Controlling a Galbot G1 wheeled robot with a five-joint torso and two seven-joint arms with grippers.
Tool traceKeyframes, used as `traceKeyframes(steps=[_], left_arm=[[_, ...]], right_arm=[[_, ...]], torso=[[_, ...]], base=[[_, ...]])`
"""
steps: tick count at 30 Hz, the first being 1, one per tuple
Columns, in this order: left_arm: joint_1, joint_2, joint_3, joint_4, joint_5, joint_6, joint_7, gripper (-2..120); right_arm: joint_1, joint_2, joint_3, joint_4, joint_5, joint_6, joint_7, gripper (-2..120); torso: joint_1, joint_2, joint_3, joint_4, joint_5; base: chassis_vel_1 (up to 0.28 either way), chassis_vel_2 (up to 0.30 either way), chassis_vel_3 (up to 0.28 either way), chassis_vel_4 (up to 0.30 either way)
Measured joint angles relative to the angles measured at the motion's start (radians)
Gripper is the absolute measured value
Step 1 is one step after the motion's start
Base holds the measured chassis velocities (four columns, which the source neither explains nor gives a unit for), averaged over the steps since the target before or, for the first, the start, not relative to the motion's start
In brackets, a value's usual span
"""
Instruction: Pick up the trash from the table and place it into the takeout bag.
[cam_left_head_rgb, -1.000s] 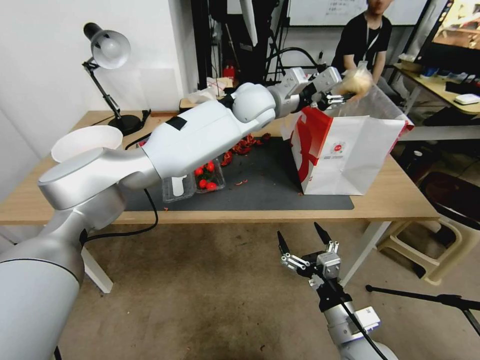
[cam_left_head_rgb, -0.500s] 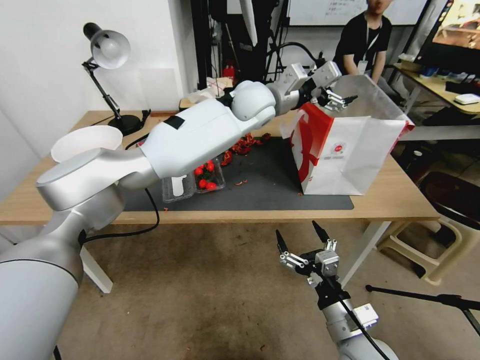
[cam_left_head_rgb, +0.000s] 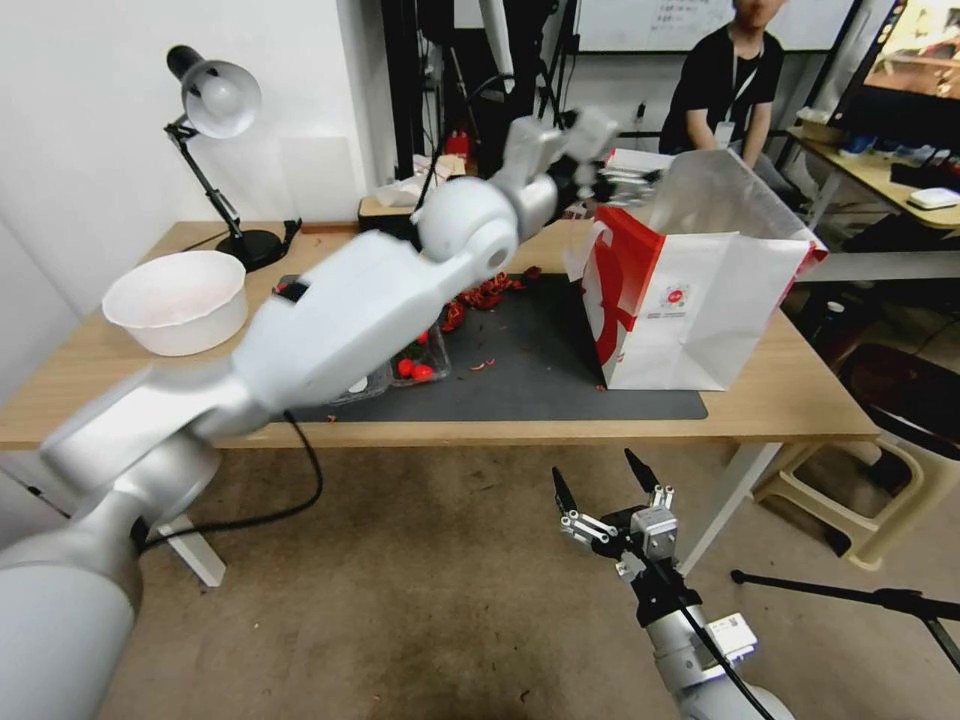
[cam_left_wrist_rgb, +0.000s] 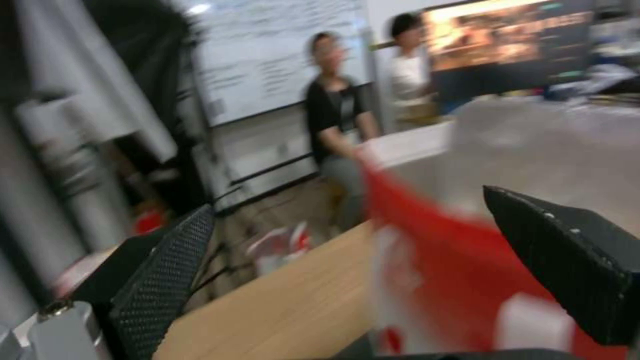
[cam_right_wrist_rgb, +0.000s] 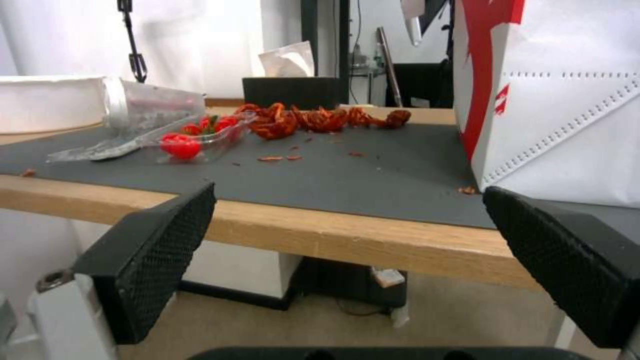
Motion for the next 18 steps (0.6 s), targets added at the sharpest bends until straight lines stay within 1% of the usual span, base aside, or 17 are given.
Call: traceKeyframes(steps=[1, 2, 3, 4, 5, 6, 8, 9, 10, 13, 14, 15, 18], left_arm=[[0.039, 0.015, -0.031, -0.034, 0.002, 0.013, -0.049, 100], [0.039, 0.015, -0.031, -0.034, 0.002, 0.013, -0.049, 100], [0.067, 0.026, -0.054, -0.058, 0.003, 0.021, -0.079, 100], [0.12, 0.046, -0.1, -0.097, 0.014, 0.03, -0.119, 100], [0.17, 0.065, -0.14, -0.127, 0.036, 0.033, -0.14, 100], [0.17, 0.065, -0.14, -0.127, 0.036, 0.033, -0.14, 100], [0.305, 0.112, -0.231, -0.189, 0.093, 0.035, -0.17, 100], [0.366, 0.133, -0.27, -0.216, 0.115, 0.035, -0.176, 100], [0.366, 0.133, -0.27, -0.216, 0.115, 0.035, -0.176, 100], [0.524, 0.176, -0.364, -0.264, 0.163, 0.033, -0.17, 100], [0.554, 0.181, -0.384, -0.268, 0.186, 0.026, -0.166, 100], [0.554, 0.181, -0.384, -0.268, 0.186, 0.026, -0.166, 100], [0.668, 0.182, -0.462, -0.288, 0.286, 0.003, -0.163, 100]], right_arm=[[0.002, 0.001, -0.002, 0.0, -0.001, -0.001, 0.0, 100], [0.002, 0.001, -0.002, 0.0, -0.001, -0.001, 0.0, 100], [0.002, 0.002, -0.004, 0.0, -0.002, -0.001, 0.0, 100], [0.003, 0.005, -0.005, -0.001, -0.003, -0.002, 0.0, 100], [0.003, 0.007, -0.007, -0.001, -0.005, -0.002, 0.0, 100], [0.003, 0.007, -0.007, -0.001, -0.005, -0.002, 0.0, 100], [0.001, 0.009, -0.007, -0.001, -0.008, -0.003, 0.0, 100], [-0.002, 0.009, -0.007, -0.001, -0.009, -0.003, 0.0, 100], [-0.002, 0.009, -0.007, -0.001, -0.009, -0.003, 0.0, 100], [-0.006, 0.008, -0.007, -0.001, -0.01, -0.004, 0.0, 100], [-0.006, 0.007, -0.007, -0.002, -0.011, -0.005, 0.0, 100], [-0.006, 0.007, -0.007, -0.002, -0.011, -0.005, 0.0, 100], [-0.004, 0.008, -0.012, -0.002, -0.014, -0.009, 0.0, 100]], torso=[[0.0, 0.0, 0.0, -0.0001, 0.0003], [0.0, 0.0, 0.0, -0.0001, 0.0003], [0.0, 0.0, 0.0, 0.0001, 0.0], [0.0, 0.0, 0.0, -0.0002, 0.0001], [0.0, 0.0, 0.0, -0.0001, 0.0003], [0.0, 0.0, 0.0, -0.0001, 0.0003], [0.0, 0.0, 0.0, 0.0003, -0.0004], [0.0, 0.0, 0.0, 0.0003, -0.0003], [0.0, 0.0, 0.0, 0.0003, -0.0003], [0.0, 0.0, 0.0, 0.0004, -0.0002], [0.0, 0.0, 0.0, 0.0001, 0.0001], [0.0, 0.0, 0.0, 0.0001, 0.0001], [0.0, 0.0, 0.0, -0.0003, 0.0002]], base=[[0.0, 0.0, 0.0, 0.0], [0.0, 0.0, 0.0, 0.0], [0.0, 0.0, 0.0, 0.0], [0.0, 0.0, 0.0, 0.0], [0.0, 0.0, 0.0, 0.0], [0.0, 0.0, 0.0, 0.0], [0.0, 0.0, 0.0, 0.0], [0.0, 0.0, 0.0, 0.0], [0.0, 0.0, 0.0, 0.0], [0.0, 0.0, 0.0, 0.0], [0.0, 0.0, 0.0, 0.0], [0.0, 0.0, 0.0, 0.0], [0.0, 0.0, 0.0, 0.0]])
